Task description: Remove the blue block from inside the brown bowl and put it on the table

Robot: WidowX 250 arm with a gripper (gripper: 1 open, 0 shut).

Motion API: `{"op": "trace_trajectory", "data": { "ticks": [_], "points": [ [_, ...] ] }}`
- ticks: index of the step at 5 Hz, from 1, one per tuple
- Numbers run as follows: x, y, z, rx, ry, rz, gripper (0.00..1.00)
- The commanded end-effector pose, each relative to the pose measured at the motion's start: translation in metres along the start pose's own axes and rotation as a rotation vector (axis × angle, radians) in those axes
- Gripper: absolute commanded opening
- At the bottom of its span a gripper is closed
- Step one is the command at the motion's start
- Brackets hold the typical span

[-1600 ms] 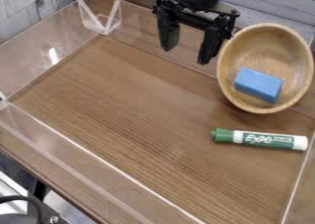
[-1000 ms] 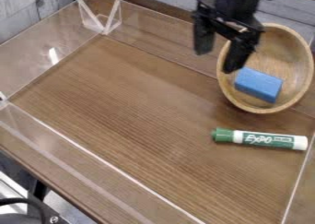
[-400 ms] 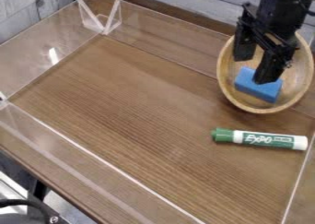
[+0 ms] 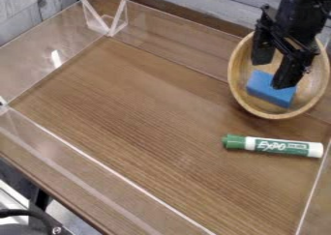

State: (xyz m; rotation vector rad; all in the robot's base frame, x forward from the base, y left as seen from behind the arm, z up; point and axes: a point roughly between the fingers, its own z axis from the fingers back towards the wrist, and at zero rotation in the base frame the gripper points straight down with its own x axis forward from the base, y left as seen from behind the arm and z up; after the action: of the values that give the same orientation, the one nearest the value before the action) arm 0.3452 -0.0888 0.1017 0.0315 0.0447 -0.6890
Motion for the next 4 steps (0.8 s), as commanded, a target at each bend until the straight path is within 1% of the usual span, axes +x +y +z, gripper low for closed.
{"op": "trace_trajectory", "data": {
  "ticks": [1, 4],
  "points": [
    [0.0117, 0.0018, 0.0186, 0.04, -0.076, -0.017, 1.0],
    [0.019, 0.003, 0.0119, 0.058, -0.102, -0.032, 1.0]
  ]
}}
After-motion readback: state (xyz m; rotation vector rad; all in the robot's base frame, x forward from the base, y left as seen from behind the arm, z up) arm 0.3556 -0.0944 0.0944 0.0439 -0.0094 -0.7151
